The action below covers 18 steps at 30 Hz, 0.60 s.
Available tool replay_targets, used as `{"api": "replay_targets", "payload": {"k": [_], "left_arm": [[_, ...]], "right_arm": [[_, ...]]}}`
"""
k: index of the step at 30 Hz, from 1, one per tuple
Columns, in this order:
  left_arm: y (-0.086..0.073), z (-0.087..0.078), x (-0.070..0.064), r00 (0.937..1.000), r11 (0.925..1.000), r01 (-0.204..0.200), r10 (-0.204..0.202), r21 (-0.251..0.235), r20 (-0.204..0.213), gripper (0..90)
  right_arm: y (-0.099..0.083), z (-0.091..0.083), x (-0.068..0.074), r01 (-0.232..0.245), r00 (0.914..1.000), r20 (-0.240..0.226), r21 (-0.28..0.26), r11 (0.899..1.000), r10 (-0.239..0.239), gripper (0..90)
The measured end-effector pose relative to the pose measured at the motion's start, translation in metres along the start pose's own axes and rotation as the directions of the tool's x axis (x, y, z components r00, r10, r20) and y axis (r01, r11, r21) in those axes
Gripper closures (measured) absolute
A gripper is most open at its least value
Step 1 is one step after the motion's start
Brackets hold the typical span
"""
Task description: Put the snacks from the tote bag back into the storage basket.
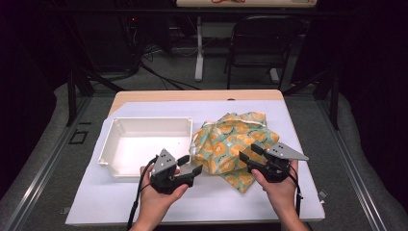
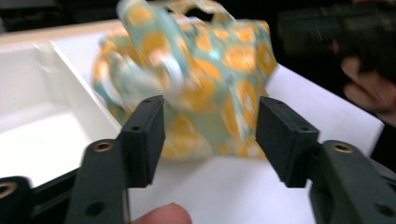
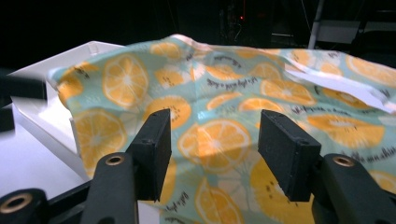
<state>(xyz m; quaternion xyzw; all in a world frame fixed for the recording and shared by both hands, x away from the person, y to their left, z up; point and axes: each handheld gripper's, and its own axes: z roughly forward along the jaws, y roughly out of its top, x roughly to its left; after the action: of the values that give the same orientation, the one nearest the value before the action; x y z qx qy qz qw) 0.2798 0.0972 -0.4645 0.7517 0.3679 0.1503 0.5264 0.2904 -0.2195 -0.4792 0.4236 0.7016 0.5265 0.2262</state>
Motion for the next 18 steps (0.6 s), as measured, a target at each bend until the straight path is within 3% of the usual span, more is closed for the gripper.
{"api": "replay_targets", "payload": {"k": [1, 4, 6, 8, 9, 10, 11, 12, 15, 17, 18], "left_arm": [[0.000, 0.000, 0.000, 1.0000, 1.0000, 0.000, 0.000, 0.000, 0.000, 38.0], [0.020, 0.012, 0.001, 0.9992, 0.9998, -0.010, 0.010, -0.014, -0.039, 34.3], [0.033, 0.031, 0.003, 0.9984, 0.9996, -0.009, 0.011, 0.025, -0.055, 32.6], [0.035, 0.038, 0.004, 0.9985, 0.9993, -0.005, 0.007, 0.038, -0.054, 34.5], [0.033, 0.050, 0.008, 0.9985, 0.9958, 0.025, -0.021, 0.088, -0.051, 48.3], [0.033, 0.050, 0.008, 0.9985, 0.9958, 0.025, -0.021, 0.088, -0.051, 59.8], [0.030, 0.054, 0.009, 0.9984, 0.9944, 0.047, -0.044, 0.095, -0.035, 59.8], [0.021, 0.056, 0.007, 0.9986, 0.9926, 0.050, -0.052, 0.111, 0.008, 77.0], [0.011, 0.057, -0.001, 0.9988, 0.9931, 0.032, -0.036, 0.112, 0.033, 84.9], [0.000, 0.057, -0.011, 0.9971, 0.9938, 0.014, -0.022, 0.110, 0.073, 87.9], [-0.005, 0.057, -0.015, 0.9960, 0.9946, -0.013, 0.003, 0.103, 0.089, 87.9]], "right_arm": [[0.000, 0.000, 0.000, 0.000, 1.0000, 0.000, 0.000, 1.000, 0.000, 44.3], [-0.005, -0.001, -0.004, -0.015, 0.9999, 0.006, 0.005, 1.000, 0.015, 44.4], [-0.009, -0.003, -0.009, -0.029, 0.9995, 0.009, 0.010, 1.000, 0.029, 44.5], [-0.010, -0.004, -0.009, -0.034, 0.9994, 0.008, 0.008, 0.999, 0.034, 44.4], [-0.012, -0.005, -0.011, -0.034, 0.9993, 0.014, 0.010, 0.999, 0.034, 44.5], [-0.012, -0.006, -0.011, -0.034, 0.9993, 0.015, 0.011, 0.999, 0.033, 44.5], [-0.012, -0.006, -0.011, -0.034, 0.9993, 0.015, 0.011, 0.999, 0.033, 44.5], [-0.012, -0.008, -0.012, -0.030, 0.9993, 0.020, 0.007, 1.000, 0.030, 44.4], [-0.012, -0.008, -0.012, -0.030, 0.9993, 0.022, -0.004, 1.000, 0.030, 44.4], [-0.011, -0.008, -0.011, -0.023, 0.9996, 0.017, 0.003, 1.000, 0.023, 44.5], [-0.011, -0.008, -0.011, -0.023, 0.9996, 0.017, 0.003, 1.000, 0.023, 44.5]]}}
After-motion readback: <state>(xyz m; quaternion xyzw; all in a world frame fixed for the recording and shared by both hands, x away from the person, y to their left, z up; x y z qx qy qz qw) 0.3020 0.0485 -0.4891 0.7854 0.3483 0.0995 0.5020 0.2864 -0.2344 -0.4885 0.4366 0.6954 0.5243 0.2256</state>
